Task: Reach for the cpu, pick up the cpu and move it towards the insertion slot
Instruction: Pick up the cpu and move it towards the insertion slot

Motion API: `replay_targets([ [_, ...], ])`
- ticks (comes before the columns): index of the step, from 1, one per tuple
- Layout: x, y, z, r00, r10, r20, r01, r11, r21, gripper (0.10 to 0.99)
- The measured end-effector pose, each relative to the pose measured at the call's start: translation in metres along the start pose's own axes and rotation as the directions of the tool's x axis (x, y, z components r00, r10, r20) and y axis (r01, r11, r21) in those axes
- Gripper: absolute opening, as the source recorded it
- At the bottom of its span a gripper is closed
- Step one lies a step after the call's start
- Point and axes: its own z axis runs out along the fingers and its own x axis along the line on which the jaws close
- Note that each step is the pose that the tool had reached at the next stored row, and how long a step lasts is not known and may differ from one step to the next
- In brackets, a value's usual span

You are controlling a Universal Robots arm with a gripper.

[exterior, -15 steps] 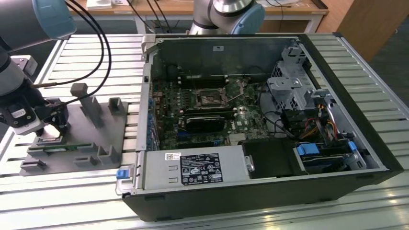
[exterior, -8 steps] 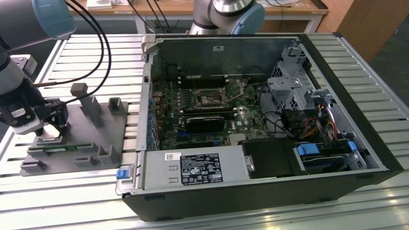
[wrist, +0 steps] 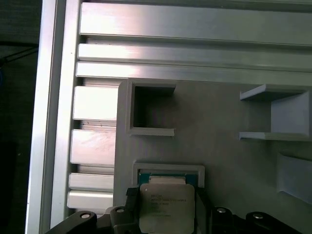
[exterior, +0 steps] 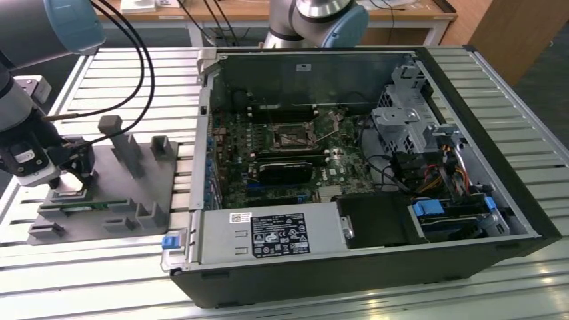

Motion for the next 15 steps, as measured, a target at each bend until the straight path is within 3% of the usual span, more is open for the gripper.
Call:
replay_targets([
  [15,0.0,0.0002,-0.0035,1.0,0.0,-0.0002,0.0,1.0,0.0,0.545],
])
